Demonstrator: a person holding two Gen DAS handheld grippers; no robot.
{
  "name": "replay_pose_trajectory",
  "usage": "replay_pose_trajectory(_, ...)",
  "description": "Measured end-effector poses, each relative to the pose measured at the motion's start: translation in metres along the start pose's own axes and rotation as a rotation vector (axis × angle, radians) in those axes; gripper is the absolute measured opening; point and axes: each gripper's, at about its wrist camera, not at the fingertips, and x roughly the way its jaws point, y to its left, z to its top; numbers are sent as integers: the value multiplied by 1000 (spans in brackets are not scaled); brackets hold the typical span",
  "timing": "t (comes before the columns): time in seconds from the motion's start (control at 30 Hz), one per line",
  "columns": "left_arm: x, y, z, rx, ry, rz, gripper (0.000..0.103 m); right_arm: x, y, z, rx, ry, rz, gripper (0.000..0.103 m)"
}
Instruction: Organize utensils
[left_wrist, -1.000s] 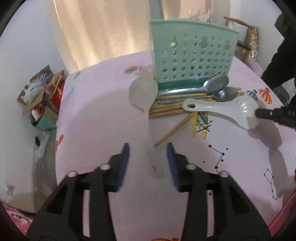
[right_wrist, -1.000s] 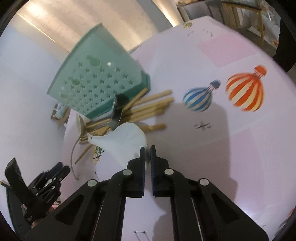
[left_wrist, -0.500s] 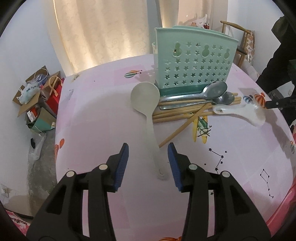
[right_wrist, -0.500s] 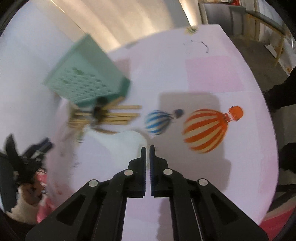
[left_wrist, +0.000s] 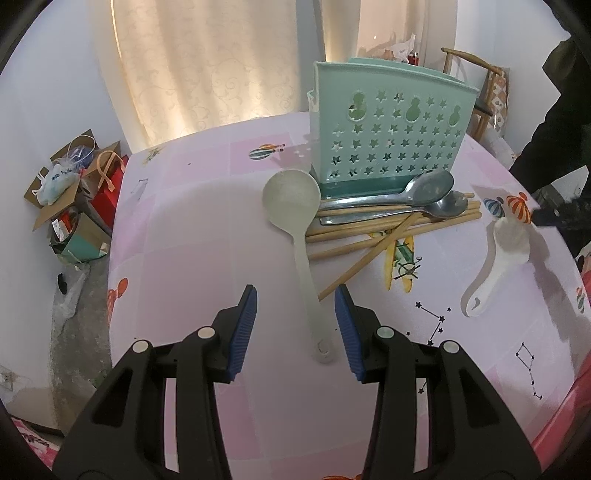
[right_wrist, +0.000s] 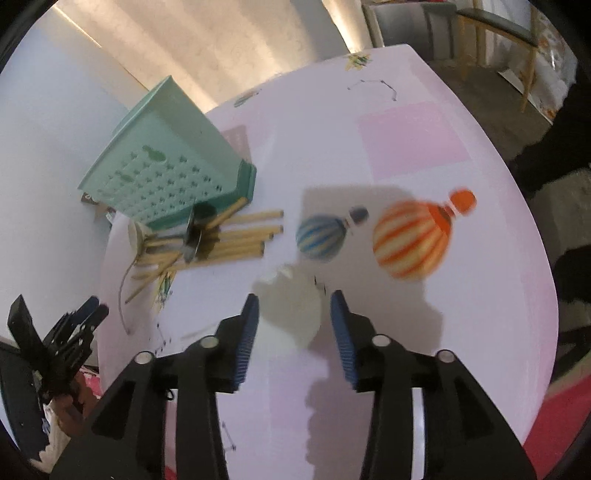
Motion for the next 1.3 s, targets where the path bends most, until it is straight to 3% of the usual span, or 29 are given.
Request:
replay_pose_trajectory(0.03, 0, 0, 0, -6, -1, -5, 41, 0, -3, -5, 27, 12, 17, 48)
replay_pose_trajectory(0.17, -1, 0, -1, -20, -10, -18, 41, 23, -25, -34, 239, 110, 241, 49)
replay_pose_trajectory(0.27, -1, 1, -1, -29, -12, -19, 41, 32, -35, -44, 346, 59, 306, 49)
replay_pose_trajectory(0.4, -1, 4, -2, -47, -12, -19, 41, 37, -31, -38, 370, -3, 279, 47)
replay_pose_trajectory(0.53, 2, 10, -2, -59, -8, -10, 41, 49, -24, -21, 335, -32, 221, 20)
replay_pose_trajectory(0.63, 4, 14, 0, -62, -3, -1, 41, 56, -26, -9, 344, -41, 249, 9)
replay_pose_trajectory(0.9, 9, 38, 11, -98, -19, -15, 43, 66, -24, 11, 325, -74, 295, 7)
replay_pose_trajectory(1.17, 75, 93, 50, -247, 54, -350, 44, 62, -42, 13, 321, -36, 353, 4)
replay_pose_trajectory(1.3, 110, 104, 66, -270, 86, -413, 42, 63, -53, 11, 324, -24, 386, 4)
